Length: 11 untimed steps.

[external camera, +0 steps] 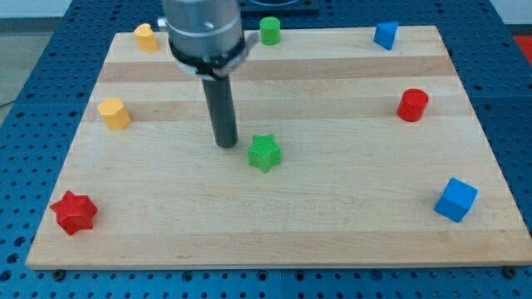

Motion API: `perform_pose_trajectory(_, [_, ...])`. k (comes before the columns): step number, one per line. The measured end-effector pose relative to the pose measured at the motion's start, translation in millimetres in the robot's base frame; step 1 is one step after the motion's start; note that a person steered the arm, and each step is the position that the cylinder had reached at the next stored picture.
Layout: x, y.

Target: Move the green star to the bottom center

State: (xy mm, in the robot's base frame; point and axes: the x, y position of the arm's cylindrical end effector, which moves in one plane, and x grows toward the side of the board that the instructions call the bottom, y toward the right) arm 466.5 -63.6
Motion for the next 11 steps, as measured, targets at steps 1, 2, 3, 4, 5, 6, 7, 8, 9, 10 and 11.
perform_pose_trajectory(1, [35.4,18.2])
perform_pose_trajectory(2, [18.2,4.2])
perform_pose_trajectory(3, [-27.9,0.1])
perform_pose_trajectory(4, [-41.6,33.9])
perform_pose_trajectory(5, [-10.2,46.0])
perform_pose_trajectory(6, [31.0,46.0])
perform_pose_trajectory(7, [24.0,46.0])
perform_pose_trajectory(8, [5.0,47.0])
perform_pose_trajectory(9, [19.8,63.8])
perform_pose_trajectory(10, [52.0,65.0])
perform_pose_trajectory(11, [62.1,64.0])
